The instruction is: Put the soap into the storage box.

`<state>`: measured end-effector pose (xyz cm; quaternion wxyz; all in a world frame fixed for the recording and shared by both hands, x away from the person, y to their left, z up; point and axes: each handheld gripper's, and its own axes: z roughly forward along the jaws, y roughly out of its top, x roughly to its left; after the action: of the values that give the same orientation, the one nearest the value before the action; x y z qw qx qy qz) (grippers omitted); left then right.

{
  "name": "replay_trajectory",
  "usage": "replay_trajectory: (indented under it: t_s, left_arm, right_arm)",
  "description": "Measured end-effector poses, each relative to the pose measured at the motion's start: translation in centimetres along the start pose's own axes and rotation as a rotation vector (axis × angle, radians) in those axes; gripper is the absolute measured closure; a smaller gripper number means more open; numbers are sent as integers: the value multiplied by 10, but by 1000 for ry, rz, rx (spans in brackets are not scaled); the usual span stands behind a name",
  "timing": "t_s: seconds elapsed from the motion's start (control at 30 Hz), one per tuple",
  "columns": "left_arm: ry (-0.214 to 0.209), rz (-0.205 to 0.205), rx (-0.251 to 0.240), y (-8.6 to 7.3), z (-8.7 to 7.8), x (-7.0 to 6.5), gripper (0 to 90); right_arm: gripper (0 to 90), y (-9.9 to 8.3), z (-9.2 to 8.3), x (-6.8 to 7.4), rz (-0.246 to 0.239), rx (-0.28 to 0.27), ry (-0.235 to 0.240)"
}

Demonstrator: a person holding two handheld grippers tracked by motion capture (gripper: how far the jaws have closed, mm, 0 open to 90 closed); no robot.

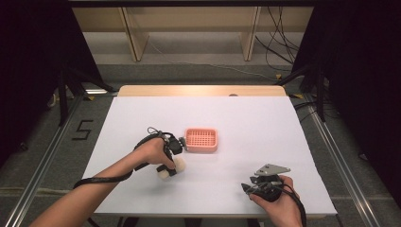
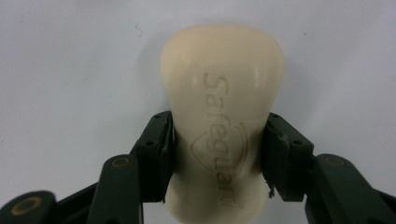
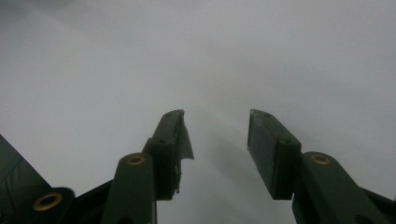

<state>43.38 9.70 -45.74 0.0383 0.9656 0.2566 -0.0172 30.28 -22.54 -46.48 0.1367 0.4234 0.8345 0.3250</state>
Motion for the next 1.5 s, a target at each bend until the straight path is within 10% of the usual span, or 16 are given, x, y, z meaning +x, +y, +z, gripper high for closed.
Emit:
replay_trajectory:
  t_s: [1.5]
  left_arm:
    - [26, -34, -68, -17, -14, -2, 495]
  right_arm:
    - [545, 0, -3, 2, 77, 14, -13]
